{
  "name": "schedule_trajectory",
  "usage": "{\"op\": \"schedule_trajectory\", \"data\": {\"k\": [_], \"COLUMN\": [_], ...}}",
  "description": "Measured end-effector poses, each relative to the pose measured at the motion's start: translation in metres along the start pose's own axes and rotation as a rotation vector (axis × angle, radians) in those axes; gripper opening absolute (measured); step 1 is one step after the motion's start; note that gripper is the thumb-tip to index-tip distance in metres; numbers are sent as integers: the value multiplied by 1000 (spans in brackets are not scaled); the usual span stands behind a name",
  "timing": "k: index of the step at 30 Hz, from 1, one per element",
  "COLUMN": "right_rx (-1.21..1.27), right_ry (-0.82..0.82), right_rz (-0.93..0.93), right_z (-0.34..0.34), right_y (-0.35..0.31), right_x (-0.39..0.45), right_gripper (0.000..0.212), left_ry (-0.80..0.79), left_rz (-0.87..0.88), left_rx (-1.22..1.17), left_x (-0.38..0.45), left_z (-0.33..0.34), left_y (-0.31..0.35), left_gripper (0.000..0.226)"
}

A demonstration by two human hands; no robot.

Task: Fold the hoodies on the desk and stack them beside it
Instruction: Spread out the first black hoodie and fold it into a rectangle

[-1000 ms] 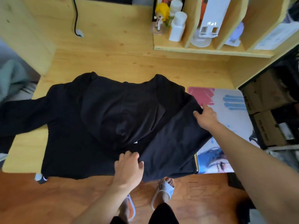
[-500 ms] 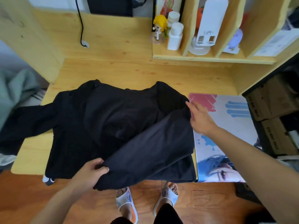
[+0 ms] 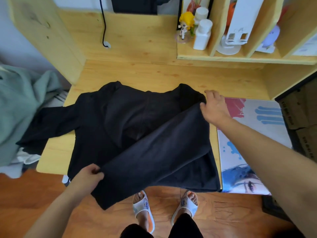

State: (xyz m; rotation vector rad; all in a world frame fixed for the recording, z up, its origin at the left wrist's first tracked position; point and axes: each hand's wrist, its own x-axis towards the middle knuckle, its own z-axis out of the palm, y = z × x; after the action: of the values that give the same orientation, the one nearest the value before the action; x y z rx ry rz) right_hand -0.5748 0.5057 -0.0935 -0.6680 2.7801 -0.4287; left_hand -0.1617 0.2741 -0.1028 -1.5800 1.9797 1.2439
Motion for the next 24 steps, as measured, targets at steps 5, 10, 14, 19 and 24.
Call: {"op": "schedule_trajectory", "data": {"k": [5,10,14,19,24], "right_rx": [179,427,403,247,-52], "right_ry": [-8,-72,-70,-51,-10], "right_rz": [269,464,427,318,226], "right_z": [34,31,31,52,78], "right_y": [16,29,21,25,33], "right_x": [-51,-58,-70,-135,-140], "right_gripper": [57,41,36,53,79], "left_ry": [194,353,574,322,331], "left_rz": [0,90,131,23,669], "left_rx": [221,63,-173,407,455], "left_x": [4,-13,-18,8,7], "left_z": [7,15,4,2,62], "left_y": [-2,16,24,16,88], "left_gripper": [4,20,20,52,41]}}
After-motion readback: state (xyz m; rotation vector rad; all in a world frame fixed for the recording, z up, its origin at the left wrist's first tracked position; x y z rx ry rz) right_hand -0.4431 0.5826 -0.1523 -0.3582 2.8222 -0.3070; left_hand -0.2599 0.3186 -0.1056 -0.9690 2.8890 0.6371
